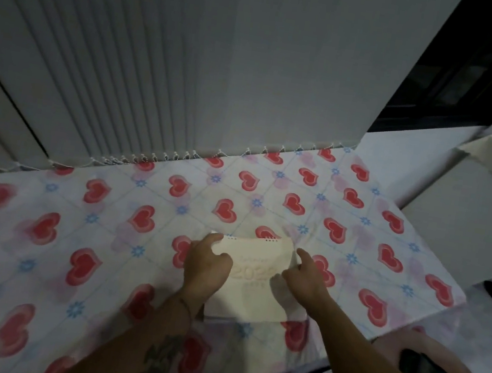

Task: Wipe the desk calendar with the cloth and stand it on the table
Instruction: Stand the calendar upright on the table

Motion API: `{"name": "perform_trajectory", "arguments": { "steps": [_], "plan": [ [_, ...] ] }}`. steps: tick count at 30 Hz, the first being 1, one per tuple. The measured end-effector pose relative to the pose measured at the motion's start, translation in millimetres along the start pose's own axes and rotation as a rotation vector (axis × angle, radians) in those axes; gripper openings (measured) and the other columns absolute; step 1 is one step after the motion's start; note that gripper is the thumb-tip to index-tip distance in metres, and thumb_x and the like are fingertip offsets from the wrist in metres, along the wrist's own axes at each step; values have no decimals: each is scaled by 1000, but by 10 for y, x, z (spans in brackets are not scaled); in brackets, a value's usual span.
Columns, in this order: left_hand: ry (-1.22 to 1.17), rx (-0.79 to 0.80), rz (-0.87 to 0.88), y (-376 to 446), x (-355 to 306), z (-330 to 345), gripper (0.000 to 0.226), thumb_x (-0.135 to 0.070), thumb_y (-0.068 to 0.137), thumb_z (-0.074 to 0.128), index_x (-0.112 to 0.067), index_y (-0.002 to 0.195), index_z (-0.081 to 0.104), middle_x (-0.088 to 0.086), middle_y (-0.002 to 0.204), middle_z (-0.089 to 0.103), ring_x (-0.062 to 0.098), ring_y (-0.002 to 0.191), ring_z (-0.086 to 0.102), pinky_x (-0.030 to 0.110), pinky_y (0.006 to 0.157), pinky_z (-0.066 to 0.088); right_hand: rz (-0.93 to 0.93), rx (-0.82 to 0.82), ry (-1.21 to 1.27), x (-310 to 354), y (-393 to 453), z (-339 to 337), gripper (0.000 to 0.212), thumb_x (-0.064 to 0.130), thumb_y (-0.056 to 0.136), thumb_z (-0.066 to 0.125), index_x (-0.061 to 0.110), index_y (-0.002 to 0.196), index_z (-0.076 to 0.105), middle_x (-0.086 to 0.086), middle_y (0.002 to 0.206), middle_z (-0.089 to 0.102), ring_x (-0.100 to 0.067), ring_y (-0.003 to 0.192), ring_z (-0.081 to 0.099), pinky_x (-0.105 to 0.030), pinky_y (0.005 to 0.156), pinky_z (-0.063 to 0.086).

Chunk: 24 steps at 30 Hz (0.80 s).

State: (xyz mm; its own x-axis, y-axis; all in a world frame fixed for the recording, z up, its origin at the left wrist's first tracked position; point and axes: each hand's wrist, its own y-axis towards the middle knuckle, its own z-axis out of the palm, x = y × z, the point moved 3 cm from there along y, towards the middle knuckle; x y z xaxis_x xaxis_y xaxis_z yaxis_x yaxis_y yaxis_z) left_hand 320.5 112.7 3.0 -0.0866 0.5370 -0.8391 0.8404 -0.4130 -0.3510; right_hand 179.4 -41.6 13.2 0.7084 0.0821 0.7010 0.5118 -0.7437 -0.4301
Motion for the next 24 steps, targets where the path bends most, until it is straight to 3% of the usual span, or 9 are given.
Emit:
{"name": "perform_trajectory", "arguments": {
  "steps": [2,4,6,8,11,15,18,20,24],
  "plan": [
    [1,-61,39,46,-30,-26,51,-9,79,54,-22,127,61,6,124,61,19,99,58,4,41,41,44,-18,81,3,22,-40,62,11,89,57,14,146,33,-12,146,45,-31,120,50,-41,92,47],
    [3,-104,45,82,-57,-61,50,-10,80,53,-26,126,61,2,121,55,18,99,54,4,39,39,87,-4,140,21,42,-74,65,11,88,58,13,147,31,-12,149,41,-31,123,48,-37,87,44],
    [23,-115,55,109,-45,-98,50,-10,79,53,-28,125,61,1,120,54,20,100,55,7,53,41,106,11,134,31,65,-73,66,14,87,61,12,146,31,-13,149,40,-33,126,46,-37,87,44],
    [39,-101,61,139,9,-106,52,-7,77,54,-25,126,62,6,120,55,25,106,57,21,72,44,111,-5,98,47,59,-61,64,15,87,62,9,144,35,-13,147,43,-31,125,47,-35,85,43],
    [26,-95,83,123,93,-110,53,-3,79,53,-25,125,61,6,116,47,20,104,49,17,76,41,79,-47,80,49,36,-33,65,14,86,60,9,146,34,-14,144,47,-31,123,50,-38,91,47],
    [22,-147,174,98,82,-146,49,-5,83,56,-38,119,57,-3,116,42,25,114,51,37,98,50,-74,-175,157,131,-34,-56,61,8,86,58,15,143,37,-1,109,61,-14,88,58,-23,65,46],
    [-25,-209,246,98,-30,-200,48,-8,84,59,-47,112,53,-11,118,38,23,115,54,43,99,52,-191,-265,144,237,-54,-90,60,9,86,59,17,141,39,13,94,53,-6,80,55,-15,58,39],
    [-53,-244,303,89,-131,-215,46,-11,85,59,-48,111,52,-17,118,38,19,112,56,35,92,55,-226,-308,170,306,-63,-110,61,12,86,61,20,142,38,13,97,52,-6,83,54,-14,59,40],
    [-93,-299,398,56,-289,-196,43,-9,86,61,-45,109,56,-23,117,43,8,105,57,-8,66,39,-255,-365,234,398,-89,-154,62,15,87,63,22,143,36,14,102,49,-6,85,52,-21,64,53]
  ]
}}
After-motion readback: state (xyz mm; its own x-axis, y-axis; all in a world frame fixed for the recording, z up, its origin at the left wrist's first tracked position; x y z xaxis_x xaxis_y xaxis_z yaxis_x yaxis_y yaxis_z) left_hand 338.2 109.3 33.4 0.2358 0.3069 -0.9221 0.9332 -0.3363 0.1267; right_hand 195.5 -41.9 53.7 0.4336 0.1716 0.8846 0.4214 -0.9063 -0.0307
